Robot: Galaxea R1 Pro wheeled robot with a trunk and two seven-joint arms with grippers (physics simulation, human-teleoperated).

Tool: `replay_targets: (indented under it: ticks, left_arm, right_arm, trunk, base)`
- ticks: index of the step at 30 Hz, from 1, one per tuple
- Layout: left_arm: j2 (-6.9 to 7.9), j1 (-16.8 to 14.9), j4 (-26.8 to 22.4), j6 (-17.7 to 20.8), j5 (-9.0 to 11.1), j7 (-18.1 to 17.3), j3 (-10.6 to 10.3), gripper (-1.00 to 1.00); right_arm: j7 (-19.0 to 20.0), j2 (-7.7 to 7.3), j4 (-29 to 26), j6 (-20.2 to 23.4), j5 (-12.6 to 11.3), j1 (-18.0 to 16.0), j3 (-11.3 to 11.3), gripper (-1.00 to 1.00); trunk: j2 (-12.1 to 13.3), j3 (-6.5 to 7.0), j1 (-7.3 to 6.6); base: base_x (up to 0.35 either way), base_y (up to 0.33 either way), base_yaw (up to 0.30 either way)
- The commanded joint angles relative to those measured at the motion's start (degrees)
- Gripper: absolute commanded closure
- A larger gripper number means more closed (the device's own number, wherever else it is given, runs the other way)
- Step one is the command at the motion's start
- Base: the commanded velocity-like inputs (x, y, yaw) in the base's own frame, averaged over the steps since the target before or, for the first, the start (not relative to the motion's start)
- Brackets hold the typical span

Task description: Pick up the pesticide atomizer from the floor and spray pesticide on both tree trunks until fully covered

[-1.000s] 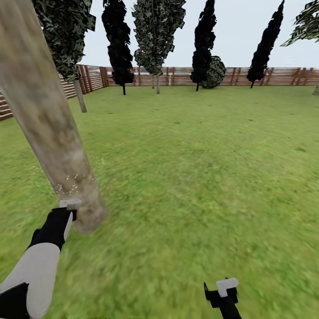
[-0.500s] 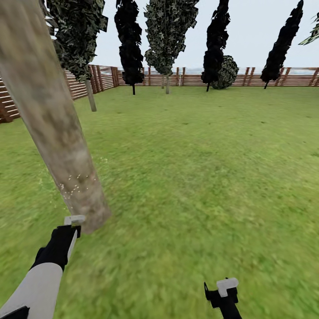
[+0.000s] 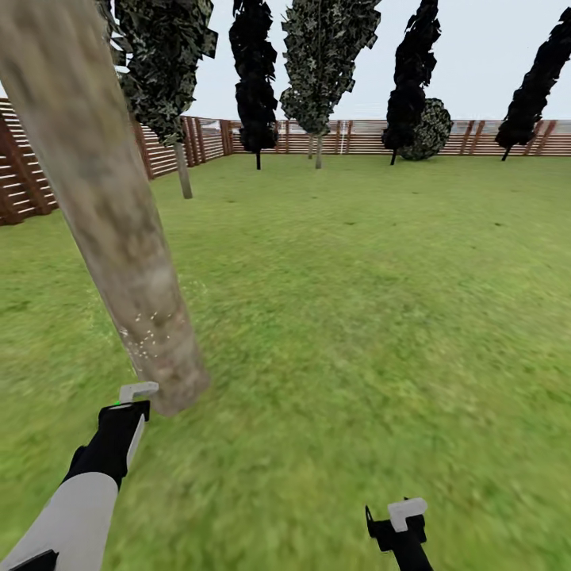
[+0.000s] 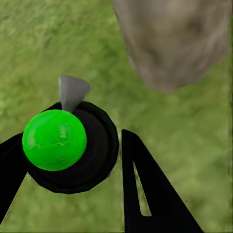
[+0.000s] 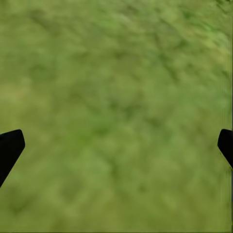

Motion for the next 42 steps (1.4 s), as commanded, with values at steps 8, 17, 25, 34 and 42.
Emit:
replay_targets:
  ticks: [8,17,25,34,42]
  left_arm:
    - [0.00,0.0,-0.2,1.3,-0.3,-1.1,0.3,1.00]
    - [0.14,0.0,-0.4,3.3,0.0,-8.7,0.4,1.00]
    - [0.05,0.0,-0.3,3.4,-0.3,-8.8,0.1,1.00]
    - [-0.16,0.0,-0.2,3.5,-0.3,-8.9,0.0,1.00]
    - [-0.17,0.0,-0.2,3.4,-0.3,-8.8,0.0,1.00]
  right_arm:
    - [-0.6,-0.01,0.0,0.0,0.3,0.0,0.4,-1.00]
    - [-0.6,-0.01,0.0,0.0,0.3,0.0,0.4,-1.00]
    - [-0.6,-0.01,0.0,0.0,0.3,0.0,0.4,-1.00]
    - [-0.6,-0.01,0.0,0.0,0.3,0.0,0.4,-1.00]
    - [-0.6,-0.01,0.0,0.0,0.4,0.0,0.4,-1.00]
  trunk:
    - [0.0,-0.05,0.01]
    - [0.0,-0.05,0.01]
    - [0.0,-0.05,0.01]
    - [0.0,-0.05,0.01]
    - [0.0,-0.05,0.01]
  base:
    - [0.127,-0.225,0.028]
    - [0.150,-0.235,0.269]
    - [0.107,-0.070,0.278]
    - [0.099,-0.110,0.126]
    - [0.155,-0.235,0.000]
